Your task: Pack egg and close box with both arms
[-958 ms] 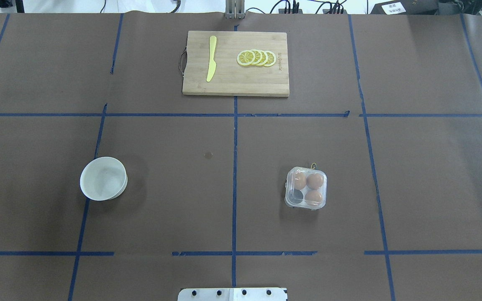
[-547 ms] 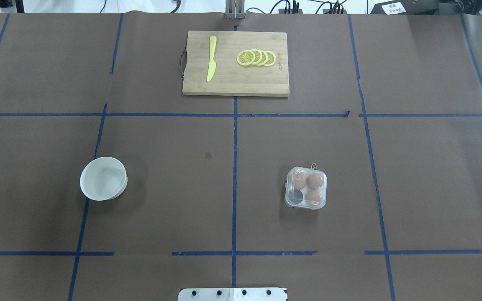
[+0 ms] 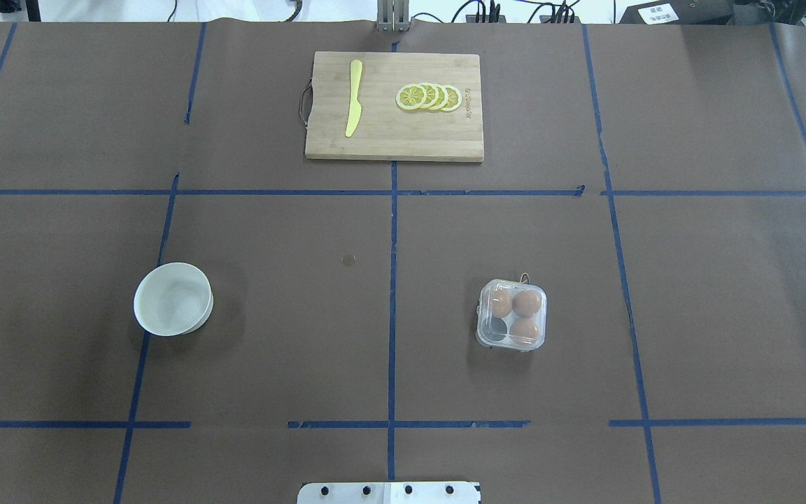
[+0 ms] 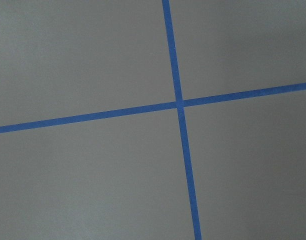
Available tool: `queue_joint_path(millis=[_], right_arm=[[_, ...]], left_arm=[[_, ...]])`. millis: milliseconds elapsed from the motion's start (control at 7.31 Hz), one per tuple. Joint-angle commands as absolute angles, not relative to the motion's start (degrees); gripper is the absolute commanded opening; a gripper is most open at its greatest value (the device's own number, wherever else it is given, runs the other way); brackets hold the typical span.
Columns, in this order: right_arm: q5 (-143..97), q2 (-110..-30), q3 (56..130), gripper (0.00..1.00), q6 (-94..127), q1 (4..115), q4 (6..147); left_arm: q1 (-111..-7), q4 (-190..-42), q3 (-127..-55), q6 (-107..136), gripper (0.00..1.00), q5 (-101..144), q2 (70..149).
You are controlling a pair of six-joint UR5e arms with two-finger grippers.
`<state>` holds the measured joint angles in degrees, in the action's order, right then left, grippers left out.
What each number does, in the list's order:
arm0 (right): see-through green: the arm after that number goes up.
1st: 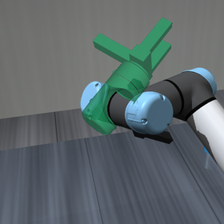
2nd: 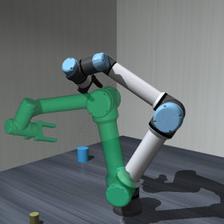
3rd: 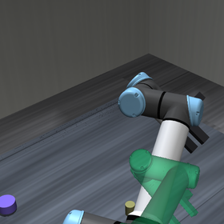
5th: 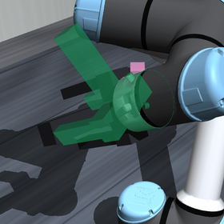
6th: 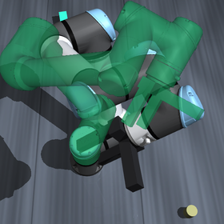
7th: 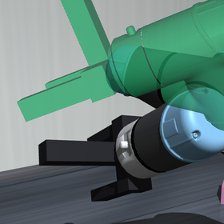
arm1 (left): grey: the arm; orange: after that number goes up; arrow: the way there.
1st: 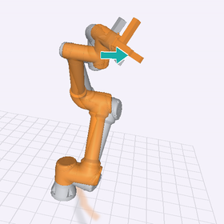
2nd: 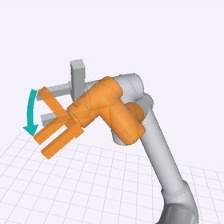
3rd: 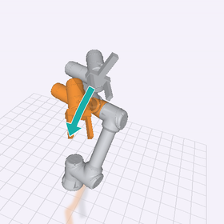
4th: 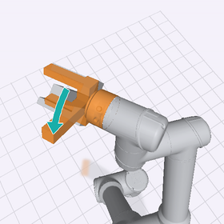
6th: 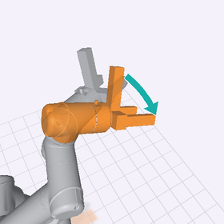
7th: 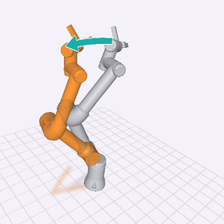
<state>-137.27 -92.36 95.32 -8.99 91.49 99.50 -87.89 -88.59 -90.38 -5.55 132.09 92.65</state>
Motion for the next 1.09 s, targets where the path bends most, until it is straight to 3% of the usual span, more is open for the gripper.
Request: queue_joint_path(millis=[0,958], right_arm=[[-137.11,-91.76,95.36,1.00,-8.97,91.49,99.06],[-136.49,-91.76,94.57,1.00,-4.68,91.49,93.78]], left_arm=[[-87.89,-88.68,-90.18,-5.54,1.00,132.10,92.64],[-87.89,-88.68,-90.18,-5.54,1.00,132.10,92.64]])
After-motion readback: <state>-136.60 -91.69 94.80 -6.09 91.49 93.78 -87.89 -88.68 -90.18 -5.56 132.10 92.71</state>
